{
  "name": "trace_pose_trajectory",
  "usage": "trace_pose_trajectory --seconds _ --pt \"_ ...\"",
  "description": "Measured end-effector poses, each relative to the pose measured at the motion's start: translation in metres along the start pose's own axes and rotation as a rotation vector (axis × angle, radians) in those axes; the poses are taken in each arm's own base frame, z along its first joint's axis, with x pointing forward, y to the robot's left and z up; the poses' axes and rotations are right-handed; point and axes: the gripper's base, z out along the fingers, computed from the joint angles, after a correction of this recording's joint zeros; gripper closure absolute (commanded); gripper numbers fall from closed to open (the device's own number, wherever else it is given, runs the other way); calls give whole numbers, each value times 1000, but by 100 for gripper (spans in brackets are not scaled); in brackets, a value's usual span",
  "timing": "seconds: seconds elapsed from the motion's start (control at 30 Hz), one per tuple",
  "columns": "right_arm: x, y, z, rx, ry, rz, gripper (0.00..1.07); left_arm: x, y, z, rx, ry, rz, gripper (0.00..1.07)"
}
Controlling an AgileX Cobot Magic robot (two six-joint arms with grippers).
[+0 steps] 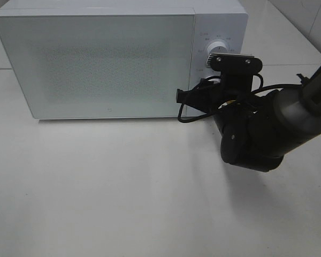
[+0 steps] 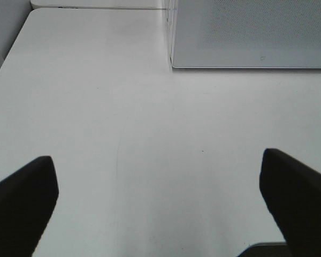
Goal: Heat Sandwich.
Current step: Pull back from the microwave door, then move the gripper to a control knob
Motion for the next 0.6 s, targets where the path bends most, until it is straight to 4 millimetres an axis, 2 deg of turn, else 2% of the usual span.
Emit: trace_pose_trajectory --seconds 0.5,0.6 --pt "0 0 0 -4 -12 407 93 0 0 0 0 0 1 9" --pt "1 0 0 -4 -13 548 93 0 0 0 0 0 1 9"
